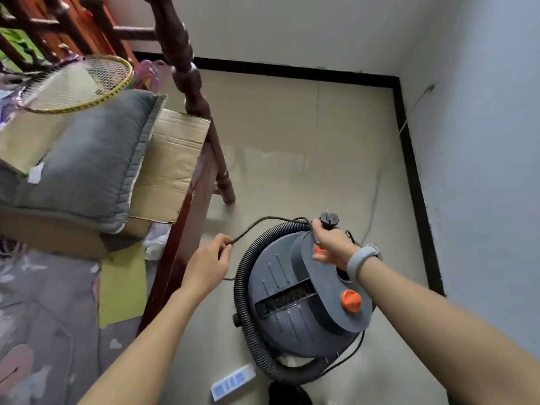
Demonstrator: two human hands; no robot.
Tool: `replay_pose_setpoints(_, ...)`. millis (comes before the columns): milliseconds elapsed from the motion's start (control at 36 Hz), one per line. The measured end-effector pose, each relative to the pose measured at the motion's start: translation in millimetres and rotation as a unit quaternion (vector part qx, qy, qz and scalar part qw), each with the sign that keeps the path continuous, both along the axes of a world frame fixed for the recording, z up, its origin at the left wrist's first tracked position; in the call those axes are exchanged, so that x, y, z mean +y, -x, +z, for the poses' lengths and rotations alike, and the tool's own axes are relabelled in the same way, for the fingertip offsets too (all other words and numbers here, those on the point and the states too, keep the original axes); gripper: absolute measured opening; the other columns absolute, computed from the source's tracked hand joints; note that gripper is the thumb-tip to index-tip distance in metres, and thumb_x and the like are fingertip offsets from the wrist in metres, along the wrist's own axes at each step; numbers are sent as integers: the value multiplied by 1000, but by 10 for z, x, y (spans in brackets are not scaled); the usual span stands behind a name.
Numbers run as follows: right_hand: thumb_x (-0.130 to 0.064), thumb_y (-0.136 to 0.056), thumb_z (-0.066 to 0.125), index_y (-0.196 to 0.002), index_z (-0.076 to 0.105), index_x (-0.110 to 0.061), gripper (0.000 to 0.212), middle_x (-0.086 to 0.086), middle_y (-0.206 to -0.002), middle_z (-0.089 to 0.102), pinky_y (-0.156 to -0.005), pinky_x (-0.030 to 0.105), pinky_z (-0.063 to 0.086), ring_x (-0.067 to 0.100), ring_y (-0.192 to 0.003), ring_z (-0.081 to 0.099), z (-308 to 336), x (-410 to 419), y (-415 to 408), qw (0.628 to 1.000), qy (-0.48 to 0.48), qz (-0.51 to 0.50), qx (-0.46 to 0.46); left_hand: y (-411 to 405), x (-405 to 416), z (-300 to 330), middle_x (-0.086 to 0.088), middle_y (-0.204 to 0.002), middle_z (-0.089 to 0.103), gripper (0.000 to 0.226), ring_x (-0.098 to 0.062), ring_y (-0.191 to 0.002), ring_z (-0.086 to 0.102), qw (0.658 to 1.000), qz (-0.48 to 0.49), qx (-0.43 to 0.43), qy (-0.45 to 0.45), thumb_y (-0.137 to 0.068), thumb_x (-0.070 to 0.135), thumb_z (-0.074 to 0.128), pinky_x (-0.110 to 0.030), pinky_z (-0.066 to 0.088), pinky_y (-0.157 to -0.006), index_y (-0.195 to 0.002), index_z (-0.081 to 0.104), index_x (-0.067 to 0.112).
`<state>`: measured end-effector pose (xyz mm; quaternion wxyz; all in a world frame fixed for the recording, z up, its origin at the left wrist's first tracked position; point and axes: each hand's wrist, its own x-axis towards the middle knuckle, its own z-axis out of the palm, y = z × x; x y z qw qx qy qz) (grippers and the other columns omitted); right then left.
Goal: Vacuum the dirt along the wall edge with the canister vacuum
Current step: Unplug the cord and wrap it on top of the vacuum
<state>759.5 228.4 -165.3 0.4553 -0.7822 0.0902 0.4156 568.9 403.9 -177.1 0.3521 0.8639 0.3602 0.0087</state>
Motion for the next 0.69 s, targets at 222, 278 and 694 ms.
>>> replay_pose_setpoints(222, -45, -99, 46, -103, 54, -9, 37, 11, -85, 56, -54, 21, 56, 23, -74, 61, 26, 140, -171, 994, -78, -82, -6, -115, 279, -313, -8, -67, 68, 12, -29, -68, 69, 948, 258, -11, 186, -95, 11, 45, -46, 57, -77, -90, 56, 10)
replay_pose_setpoints(278, -42, -101, 44, -107, 55, -9, 35, 14, -94, 57, -64, 25, 56, 26, -87, 62, 6, 175, -208, 991, -102, -89, -25, -278, 301, -425, -11, -69, 66, 11, -23, -55, 67, 919, 296, -33, 259, -97, 8, 45, -40, 56, -65, -94, 54, 5)
replay_pose_setpoints(694, -19, -98, 51, -93, 62, -17, 12, 5, -109, 72, -77, 31, 53, 18, -96, 69, -564, -140, 475, 954, -221, -145, 139, 614, -300, -1476, -4, -82, 70, 17, -29, -84, 64, 962, 69, 214, 156, -95, 26, 48, -37, 51, -79, -82, 54, 18)
